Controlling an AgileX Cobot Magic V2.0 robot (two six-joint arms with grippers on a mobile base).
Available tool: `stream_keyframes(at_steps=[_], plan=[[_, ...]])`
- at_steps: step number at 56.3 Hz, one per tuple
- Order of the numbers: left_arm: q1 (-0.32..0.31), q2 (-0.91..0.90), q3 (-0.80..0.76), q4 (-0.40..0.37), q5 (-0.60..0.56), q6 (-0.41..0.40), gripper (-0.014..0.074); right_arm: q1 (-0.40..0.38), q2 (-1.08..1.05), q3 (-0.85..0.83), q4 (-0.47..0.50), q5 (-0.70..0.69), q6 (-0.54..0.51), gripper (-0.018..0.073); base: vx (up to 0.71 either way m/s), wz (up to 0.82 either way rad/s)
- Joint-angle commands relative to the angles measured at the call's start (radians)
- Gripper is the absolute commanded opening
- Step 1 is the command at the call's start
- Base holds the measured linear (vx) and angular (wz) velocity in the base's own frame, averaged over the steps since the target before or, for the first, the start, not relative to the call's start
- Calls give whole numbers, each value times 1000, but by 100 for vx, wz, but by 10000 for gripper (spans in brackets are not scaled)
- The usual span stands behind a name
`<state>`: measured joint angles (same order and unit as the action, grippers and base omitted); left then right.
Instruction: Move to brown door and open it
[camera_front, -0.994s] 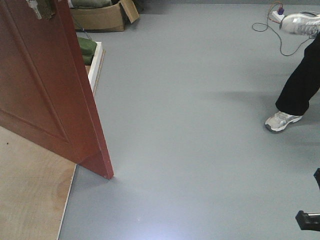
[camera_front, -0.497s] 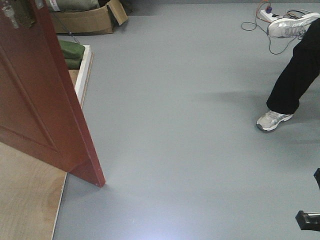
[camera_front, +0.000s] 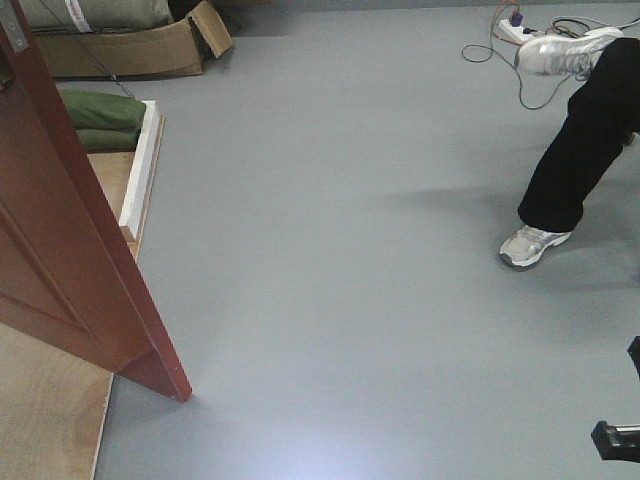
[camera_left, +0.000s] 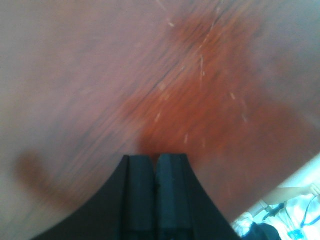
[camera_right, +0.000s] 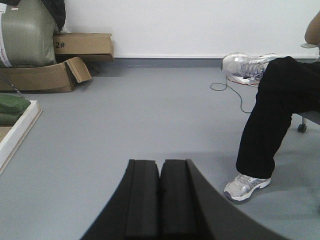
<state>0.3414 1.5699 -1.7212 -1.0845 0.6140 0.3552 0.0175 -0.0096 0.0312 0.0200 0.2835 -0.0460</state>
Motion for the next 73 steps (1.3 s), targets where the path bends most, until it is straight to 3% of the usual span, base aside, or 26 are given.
stream_keyframes(at_steps=[1, 73], plan=[[-11, -33, -33, -59, -45, -1, -3, -2, -12, 4, -7, -82, -6, 0, 9, -1], [-11, -33, -33, -59, -45, -1, -3, -2, -12, 4, -7, -82, -6, 0, 11, -2]])
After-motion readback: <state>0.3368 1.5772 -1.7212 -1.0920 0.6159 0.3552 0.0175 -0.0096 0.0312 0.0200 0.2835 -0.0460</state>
